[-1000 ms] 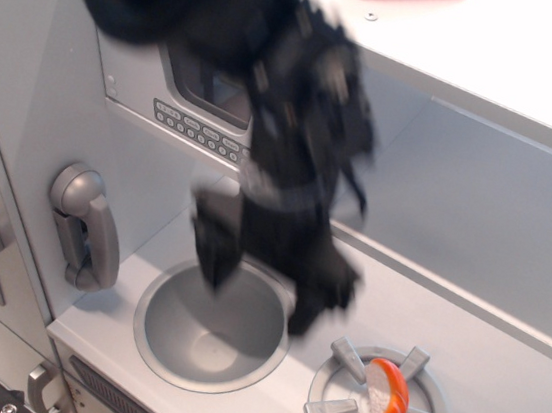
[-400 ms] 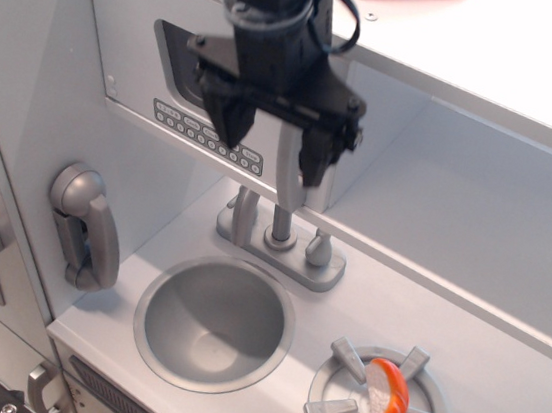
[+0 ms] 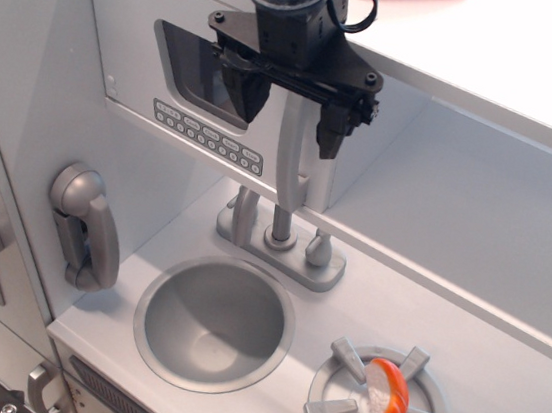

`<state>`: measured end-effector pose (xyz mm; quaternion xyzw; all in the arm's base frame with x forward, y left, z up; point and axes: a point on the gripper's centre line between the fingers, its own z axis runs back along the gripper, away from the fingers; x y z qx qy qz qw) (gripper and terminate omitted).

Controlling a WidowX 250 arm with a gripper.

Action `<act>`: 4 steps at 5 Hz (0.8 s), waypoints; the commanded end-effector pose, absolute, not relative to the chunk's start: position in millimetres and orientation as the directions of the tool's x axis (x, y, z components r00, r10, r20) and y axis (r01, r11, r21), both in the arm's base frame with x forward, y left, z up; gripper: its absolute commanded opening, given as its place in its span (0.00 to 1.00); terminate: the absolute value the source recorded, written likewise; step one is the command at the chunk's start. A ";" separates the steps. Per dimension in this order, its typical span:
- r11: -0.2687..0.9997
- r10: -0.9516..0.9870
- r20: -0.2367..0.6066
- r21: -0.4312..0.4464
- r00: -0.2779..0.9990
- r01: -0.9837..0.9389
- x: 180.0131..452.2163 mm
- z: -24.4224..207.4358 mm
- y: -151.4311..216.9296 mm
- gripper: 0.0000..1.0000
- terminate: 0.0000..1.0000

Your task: Open microwave

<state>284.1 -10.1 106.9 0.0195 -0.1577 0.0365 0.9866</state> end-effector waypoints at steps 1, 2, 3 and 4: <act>0.995 0.069 0.382 0.040 0.921 -0.091 297.7 120.7 -4.8 0.00 0.00; 0.997 0.059 0.387 0.024 0.920 -0.075 298.7 122.9 -5.2 0.00 0.00; 0.998 0.052 0.392 0.014 0.919 -0.063 299.7 122.8 -4.9 0.00 0.00; 0.999 0.032 0.375 0.020 0.926 -0.043 289.3 121.2 -4.1 0.00 0.00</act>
